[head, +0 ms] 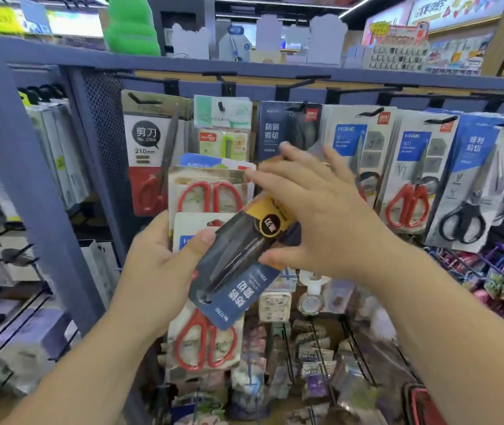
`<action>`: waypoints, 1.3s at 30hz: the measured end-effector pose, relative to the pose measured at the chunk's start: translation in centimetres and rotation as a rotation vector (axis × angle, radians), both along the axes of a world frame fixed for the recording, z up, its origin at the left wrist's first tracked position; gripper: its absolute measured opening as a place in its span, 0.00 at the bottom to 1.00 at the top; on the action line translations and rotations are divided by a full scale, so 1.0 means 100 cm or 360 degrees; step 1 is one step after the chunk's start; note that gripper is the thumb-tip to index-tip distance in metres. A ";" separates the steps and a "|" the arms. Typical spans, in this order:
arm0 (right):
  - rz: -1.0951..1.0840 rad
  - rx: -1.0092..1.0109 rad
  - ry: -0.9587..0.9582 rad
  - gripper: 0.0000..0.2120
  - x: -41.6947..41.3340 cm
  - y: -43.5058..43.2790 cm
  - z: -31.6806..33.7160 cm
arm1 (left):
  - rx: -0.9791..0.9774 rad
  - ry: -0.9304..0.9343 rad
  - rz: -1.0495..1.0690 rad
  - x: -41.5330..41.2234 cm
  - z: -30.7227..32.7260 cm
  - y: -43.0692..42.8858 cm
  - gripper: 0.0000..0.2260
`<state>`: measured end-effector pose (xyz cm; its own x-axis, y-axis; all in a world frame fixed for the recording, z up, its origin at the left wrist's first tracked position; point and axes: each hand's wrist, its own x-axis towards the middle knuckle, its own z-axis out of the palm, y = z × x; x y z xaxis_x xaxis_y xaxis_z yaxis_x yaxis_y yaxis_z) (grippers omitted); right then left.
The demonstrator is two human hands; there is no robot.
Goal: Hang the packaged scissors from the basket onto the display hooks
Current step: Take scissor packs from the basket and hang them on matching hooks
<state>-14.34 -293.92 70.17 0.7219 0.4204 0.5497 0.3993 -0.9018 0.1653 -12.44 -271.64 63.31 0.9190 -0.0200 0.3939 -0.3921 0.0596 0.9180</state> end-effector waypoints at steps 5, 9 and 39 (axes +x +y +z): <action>-0.0207 -0.0429 0.0262 0.54 -0.001 0.007 0.027 | -0.0299 0.0116 -0.0078 0.000 0.001 -0.006 0.08; -0.0282 -0.0406 0.0342 0.27 -0.006 -0.004 0.019 | -0.0373 0.0139 0.0065 0.011 0.004 -0.001 0.07; -0.0102 0.2176 0.0214 0.22 0.052 -0.019 -0.036 | -0.0439 0.0088 0.0017 0.020 0.019 -0.021 0.12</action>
